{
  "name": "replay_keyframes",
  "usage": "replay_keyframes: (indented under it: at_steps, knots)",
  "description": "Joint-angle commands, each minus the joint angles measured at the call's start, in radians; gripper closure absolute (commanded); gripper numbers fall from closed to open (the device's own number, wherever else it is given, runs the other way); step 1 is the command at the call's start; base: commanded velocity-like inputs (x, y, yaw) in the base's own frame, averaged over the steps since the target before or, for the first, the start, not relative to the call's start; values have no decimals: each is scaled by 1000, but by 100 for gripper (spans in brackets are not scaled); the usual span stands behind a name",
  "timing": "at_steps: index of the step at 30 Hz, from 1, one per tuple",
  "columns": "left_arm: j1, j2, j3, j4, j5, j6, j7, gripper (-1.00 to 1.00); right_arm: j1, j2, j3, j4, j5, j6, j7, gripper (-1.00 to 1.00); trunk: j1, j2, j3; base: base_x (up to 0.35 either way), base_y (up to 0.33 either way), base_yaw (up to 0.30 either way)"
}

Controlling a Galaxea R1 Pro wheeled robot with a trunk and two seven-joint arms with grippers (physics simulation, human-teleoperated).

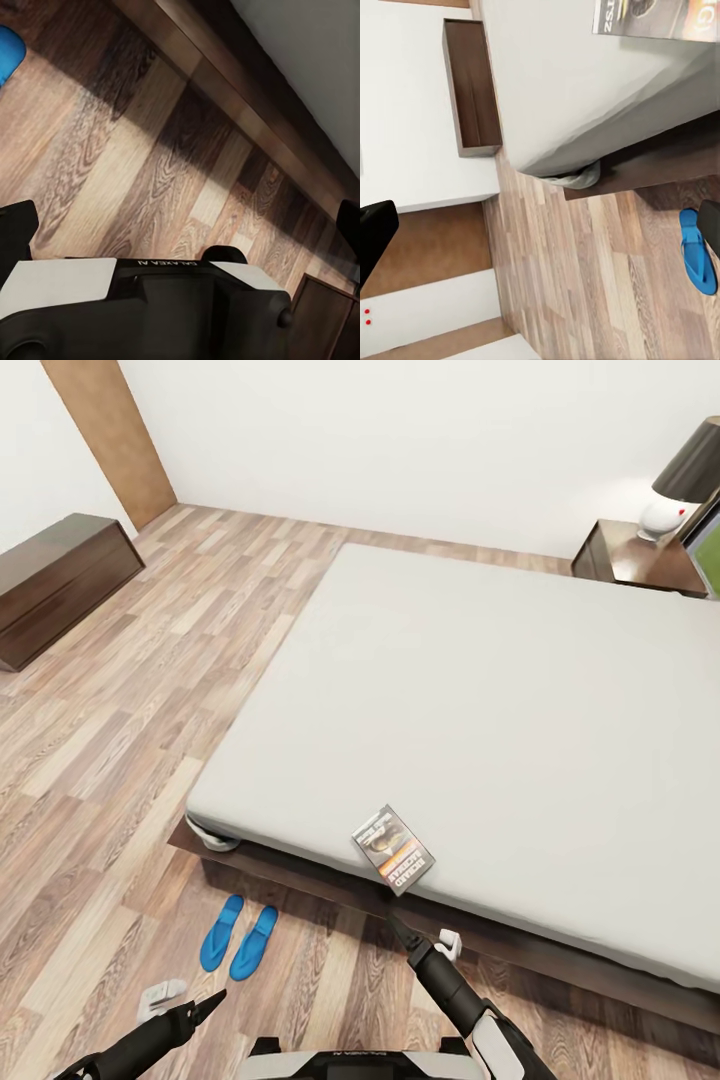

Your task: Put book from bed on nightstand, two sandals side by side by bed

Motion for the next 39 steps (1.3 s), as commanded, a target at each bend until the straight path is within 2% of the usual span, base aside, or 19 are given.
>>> replay_keyframes:
  at_steps: [1,23,24,30,36,39]
  knots:
    - [0,0,3,0,5,8,-5,-100,0,1,-5,0,-3,10,5,-100,4,-8,-4,0,0,0]
    - [0,-1,2,0,5,8,-5,-100,0,-1,-7,-1,-6,10,6,-100,88,-162,-73,0,0,0]
    - [0,-1,2,0,4,8,-5,-100,0,-1,-8,-1,-15,10,6,-100,92,-169,-76,0,0,0]
    - [0,-2,2,0,5,8,-5,-100,0,-1,-9,-1,-132,12,7,-100,115,-211,-95,0,0,0]
    - [0,-2,2,0,5,8,-5,-100,0,-1,-6,-1,-170,12,7,-100,138,-253,-114,0,0,0]
    - [0,-2,2,0,5,8,-5,-100,0,-1,-6,-1,-175,12,7,-100,150,-274,-123,0,0,0]
